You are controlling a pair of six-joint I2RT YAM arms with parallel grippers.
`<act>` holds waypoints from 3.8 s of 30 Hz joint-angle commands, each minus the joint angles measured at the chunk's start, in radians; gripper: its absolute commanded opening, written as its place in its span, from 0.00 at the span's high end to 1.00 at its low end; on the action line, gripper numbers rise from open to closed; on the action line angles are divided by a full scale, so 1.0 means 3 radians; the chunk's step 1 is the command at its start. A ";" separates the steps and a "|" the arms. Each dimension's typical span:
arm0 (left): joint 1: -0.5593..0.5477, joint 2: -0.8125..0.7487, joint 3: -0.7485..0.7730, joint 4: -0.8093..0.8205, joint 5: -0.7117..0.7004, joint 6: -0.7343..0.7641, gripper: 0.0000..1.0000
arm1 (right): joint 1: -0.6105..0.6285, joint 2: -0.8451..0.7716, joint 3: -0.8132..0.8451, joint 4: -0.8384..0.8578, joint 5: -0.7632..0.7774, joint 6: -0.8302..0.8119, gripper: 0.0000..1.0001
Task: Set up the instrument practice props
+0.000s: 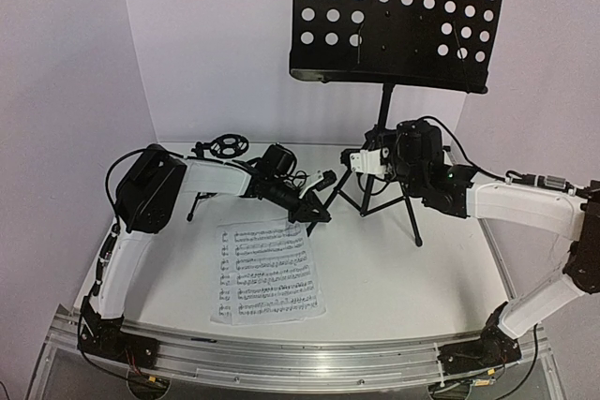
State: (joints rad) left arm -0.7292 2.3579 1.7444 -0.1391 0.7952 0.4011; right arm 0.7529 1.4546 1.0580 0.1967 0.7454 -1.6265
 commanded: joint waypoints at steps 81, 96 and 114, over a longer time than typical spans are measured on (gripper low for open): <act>0.0063 0.0097 0.0116 -0.0096 -0.0046 0.0050 0.96 | -0.0176 -0.0110 -0.0673 0.0586 -0.0868 0.9104 0.97; 0.0104 -0.0019 0.0721 -0.0587 -0.0031 0.0114 0.34 | -0.0097 -0.0243 -0.0256 -0.0945 -0.1554 0.7674 0.61; 0.0183 -0.1136 -0.0157 -0.1095 0.0076 0.0521 0.17 | 0.0033 -0.0306 0.0367 -0.2631 -0.2212 0.6425 0.08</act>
State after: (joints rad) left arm -0.6863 2.1732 1.7394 -0.3933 0.7871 0.4845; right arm 0.7397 1.3883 1.1021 -0.4034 0.1675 0.4294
